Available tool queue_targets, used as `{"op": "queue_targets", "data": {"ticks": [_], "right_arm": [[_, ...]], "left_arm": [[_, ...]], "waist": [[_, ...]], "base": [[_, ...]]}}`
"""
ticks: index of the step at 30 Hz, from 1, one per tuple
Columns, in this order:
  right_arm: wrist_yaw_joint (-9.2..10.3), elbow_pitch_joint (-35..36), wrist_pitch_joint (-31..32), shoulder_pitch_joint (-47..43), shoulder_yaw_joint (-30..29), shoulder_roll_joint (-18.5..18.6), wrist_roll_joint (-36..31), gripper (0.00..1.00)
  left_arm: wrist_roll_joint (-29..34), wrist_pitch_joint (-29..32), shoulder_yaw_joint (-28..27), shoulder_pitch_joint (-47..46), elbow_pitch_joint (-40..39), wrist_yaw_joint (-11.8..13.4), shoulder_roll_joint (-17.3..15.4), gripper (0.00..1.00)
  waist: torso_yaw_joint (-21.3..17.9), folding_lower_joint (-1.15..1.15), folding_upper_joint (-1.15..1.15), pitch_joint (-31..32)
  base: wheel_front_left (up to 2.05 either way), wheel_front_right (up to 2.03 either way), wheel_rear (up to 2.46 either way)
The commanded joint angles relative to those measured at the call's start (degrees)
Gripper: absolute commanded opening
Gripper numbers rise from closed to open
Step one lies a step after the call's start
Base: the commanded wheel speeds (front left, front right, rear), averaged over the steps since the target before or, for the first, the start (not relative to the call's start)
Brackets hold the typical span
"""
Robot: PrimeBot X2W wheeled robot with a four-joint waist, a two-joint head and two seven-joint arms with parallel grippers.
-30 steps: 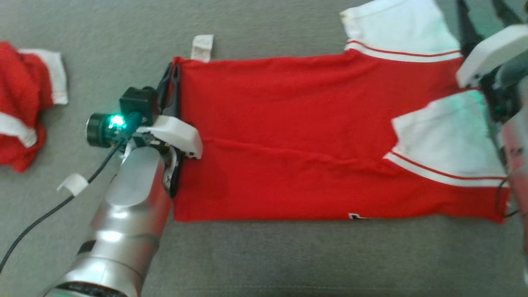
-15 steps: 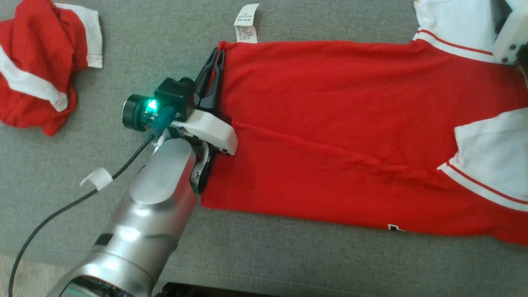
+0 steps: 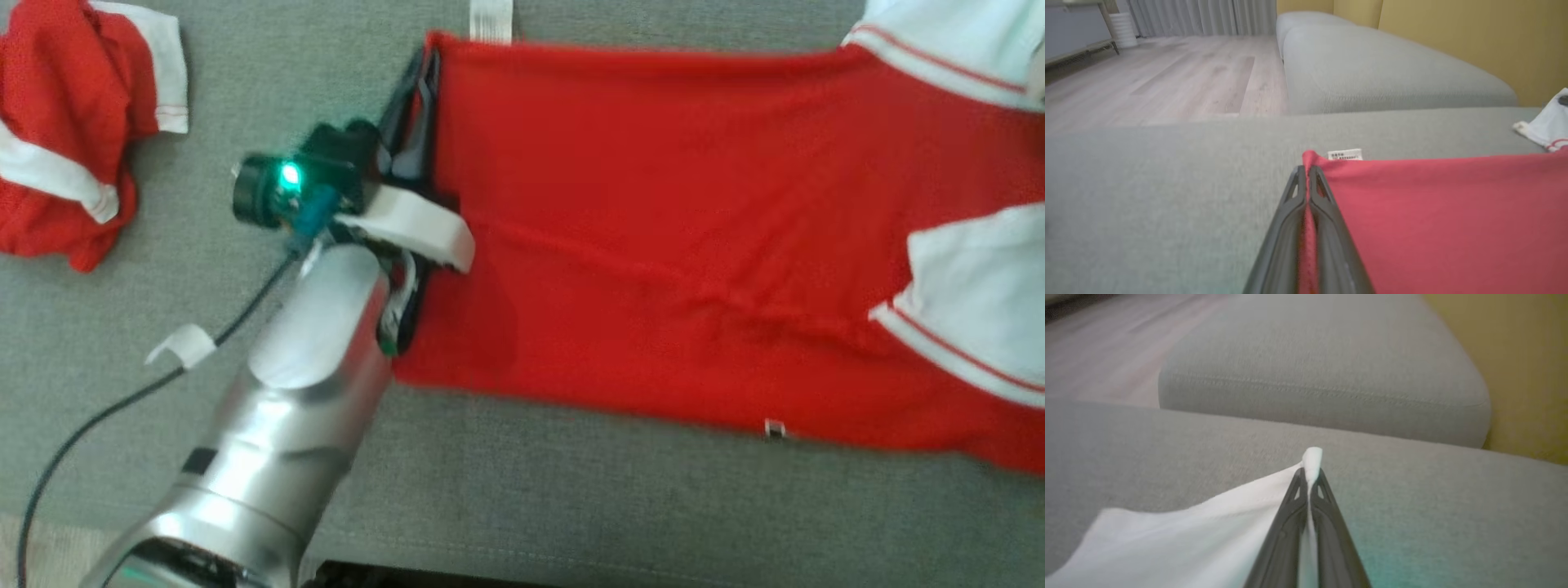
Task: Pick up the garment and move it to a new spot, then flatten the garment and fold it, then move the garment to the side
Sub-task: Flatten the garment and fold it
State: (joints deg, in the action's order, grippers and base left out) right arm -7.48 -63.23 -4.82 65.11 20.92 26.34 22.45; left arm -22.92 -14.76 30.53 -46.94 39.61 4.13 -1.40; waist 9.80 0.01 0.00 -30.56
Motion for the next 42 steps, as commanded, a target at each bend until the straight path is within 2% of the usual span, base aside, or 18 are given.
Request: {"op": "queue_targets", "data": {"ticks": [1, 5, 11, 22, 29, 30, 31, 32, 36, 38, 42], "right_arm": [[-0.01, 0.72, -3.61, 2.79, -1.11, 0.24, -0.78, 0.00], [-0.01, -1.48, -8.10, 3.84, -4.12, -0.83, -1.51, 0.00], [-0.01, -1.05, -10.04, 0.01, -6.68, -4.52, 0.08, 0.00], [-0.01, 17.77, -10.17, -23.54, -9.26, -5.42, 8.37, 0.00], [-0.01, 21.88, -10.17, -35.61, -8.86, -7.29, 12.34, 0.00], [-0.01, 21.80, -10.17, -36.46, -8.93, -7.70, 12.80, 0.39], [-0.01, 21.69, -10.17, -37.17, -8.92, -8.20, 13.22, 1.00], [-0.01, 21.83, -10.17, -37.62, -9.25, -8.70, 13.65, 1.00], [-0.01, 25.42, -10.18, -39.07, -13.71, -9.92, 11.09, 1.00], [-0.01, 30.14, -10.18, -41.15, -17.86, -11.93, 4.86, 1.00], [-0.01, 34.59, -10.18, -45.49, -21.53, -16.26, -4.64, 1.00]], "left_arm": [[1.49, -0.24, -3.69, -2.38, -3.17, 0.59, -1.72, 0.00], [4.26, -0.24, -7.20, -1.78, -6.77, 0.30, -2.25, 0.00], [9.20, -0.24, -11.77, 3.62, -10.03, -1.34, -2.98, 0.00], [13.89, -0.24, -17.93, 17.26, -11.96, -3.14, -2.65, 0.00], [15.37, -0.24, -20.52, 22.49, -11.71, -3.75, -2.13, 0.00], [15.57, -0.24, -20.79, 23.28, -11.29, -3.65, -2.06, 0.19], [15.68, -0.24, -21.14, 24.10, -10.57, -3.36, -2.00, 0.59], [15.50, -0.24, -21.69, 24.82, -10.22, -3.05, -1.92, 1.00], [15.34, -0.24, -24.37, 28.06, -11.72, -0.53, -1.69, 1.00], [15.45, -0.24, -26.70, 31.36, -15.22, 1.58, -1.58, 1.00], [16.90, -0.24, -27.14, 36.07, -18.87, 2.44, -1.52, 1.00]], "waist": [[-0.54, -0.01, 0.00, 0.36], [-1.63, -0.01, 0.00, 1.34], [-4.70, -0.01, 0.00, 4.72], [-8.89, -0.01, 0.00, 11.21], [-10.34, -0.01, 0.00, 14.09], [-10.45, -0.01, 0.00, 14.62], [-10.54, -0.01, 0.00, 15.16], [-10.65, -0.01, 0.00, 15.72], [-10.70, -0.01, 0.00, 17.86], [-10.63, -0.01, 0.00, 19.80], [-10.20, -0.01, 0.00, 22.67]], "base": [[0.00, 0.00, 0.00], [0.00, 0.00, 0.00], [0.00, 0.00, 0.00], [0.00, 0.00, 0.00], [0.00, 0.00, 0.00], [0.00, 0.00, 0.00], [0.00, 0.00, 0.00], [0.00, 0.00, 0.00], [0.00, 0.00, 0.00], [0.00, 0.00, 0.00], [0.00, 0.00, 0.00]]}}
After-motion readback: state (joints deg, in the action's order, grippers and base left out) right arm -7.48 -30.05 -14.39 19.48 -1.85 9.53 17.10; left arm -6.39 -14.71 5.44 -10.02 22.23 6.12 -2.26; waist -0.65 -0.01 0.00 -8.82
